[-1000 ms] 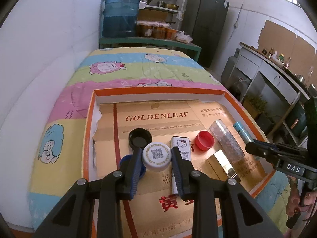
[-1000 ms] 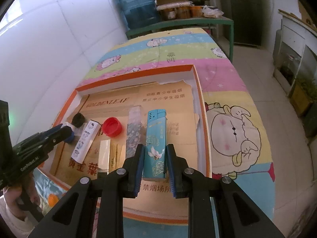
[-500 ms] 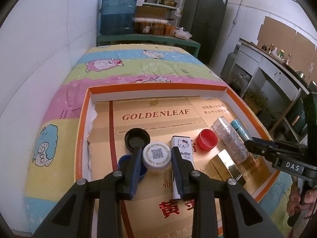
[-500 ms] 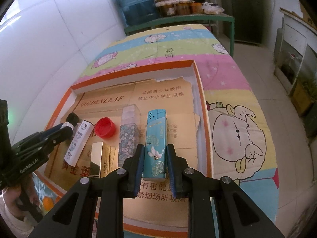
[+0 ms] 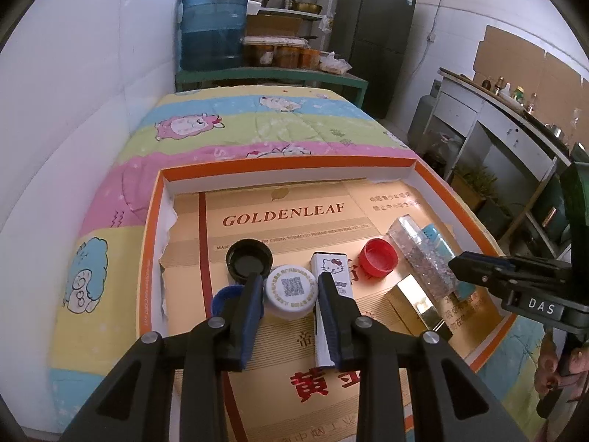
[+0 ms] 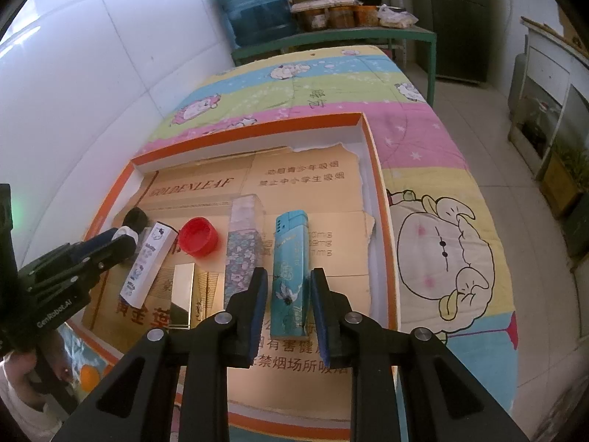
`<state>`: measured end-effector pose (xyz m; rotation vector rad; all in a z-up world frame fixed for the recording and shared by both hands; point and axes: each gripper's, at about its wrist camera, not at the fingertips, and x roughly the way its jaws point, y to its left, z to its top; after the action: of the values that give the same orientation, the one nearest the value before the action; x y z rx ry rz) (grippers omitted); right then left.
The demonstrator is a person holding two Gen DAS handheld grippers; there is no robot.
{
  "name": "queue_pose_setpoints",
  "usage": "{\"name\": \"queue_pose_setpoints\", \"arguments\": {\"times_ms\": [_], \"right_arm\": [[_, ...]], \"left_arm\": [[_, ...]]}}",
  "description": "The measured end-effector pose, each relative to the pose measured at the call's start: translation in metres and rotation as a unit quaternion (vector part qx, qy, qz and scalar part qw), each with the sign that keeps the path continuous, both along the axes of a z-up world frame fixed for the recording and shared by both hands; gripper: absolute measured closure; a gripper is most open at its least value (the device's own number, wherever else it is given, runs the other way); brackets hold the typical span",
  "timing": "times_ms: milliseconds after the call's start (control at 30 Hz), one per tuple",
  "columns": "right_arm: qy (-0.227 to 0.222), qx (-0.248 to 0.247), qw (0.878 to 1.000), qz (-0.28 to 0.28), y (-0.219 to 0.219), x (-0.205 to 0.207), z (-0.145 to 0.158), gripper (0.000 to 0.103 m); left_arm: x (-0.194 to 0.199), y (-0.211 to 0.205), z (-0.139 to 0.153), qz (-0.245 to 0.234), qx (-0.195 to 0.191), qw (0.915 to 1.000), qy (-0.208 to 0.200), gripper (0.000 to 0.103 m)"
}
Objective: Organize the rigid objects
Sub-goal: 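Lower the tin and teal box into the tray and open both grippers, then withdraw both grippers from the tray toward the orange caps on the quilt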
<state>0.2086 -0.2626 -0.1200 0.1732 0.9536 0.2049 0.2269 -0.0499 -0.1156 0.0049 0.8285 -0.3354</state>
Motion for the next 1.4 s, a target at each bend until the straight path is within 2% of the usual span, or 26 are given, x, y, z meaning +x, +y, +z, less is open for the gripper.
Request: {"name": "queue_pose_setpoints", "arguments": {"times_ms": [267,400,700,1200,1300,1400], "right_arm": [[-0.002,0.003,1.000,0.000,0.001,-0.005,0.003,0.079],[-0.004,0.007,1.000,0.000,0.001,-0.009,0.006,0.079],[-0.009,0.009,1.000,0.001,0.001,-0.016,0.013,0.079],[-0.014,0.016,1.000,-0.001,0.005,-0.030,0.028,0.078],[-0.017,0.017,1.000,0.000,0.007,-0.037,0.032,0.069],[-0.019,0.016,1.000,0.002,0.011,-0.045,0.037,0.069]], "left_arm": [[-0.002,-0.003,0.001,0.000,0.012,0.9999,0.000,0.071],[-0.002,-0.004,0.001,0.002,0.016,0.9999,0.000,0.055],[-0.003,-0.004,0.002,0.002,0.015,0.9999,-0.002,0.055],[-0.025,0.008,0.022,0.009,0.002,0.9998,-0.020,0.055],[-0.033,0.010,0.027,0.009,0.000,0.9996,-0.025,0.055],[-0.042,0.013,0.033,0.010,-0.003,0.9995,-0.030,0.055]]}}
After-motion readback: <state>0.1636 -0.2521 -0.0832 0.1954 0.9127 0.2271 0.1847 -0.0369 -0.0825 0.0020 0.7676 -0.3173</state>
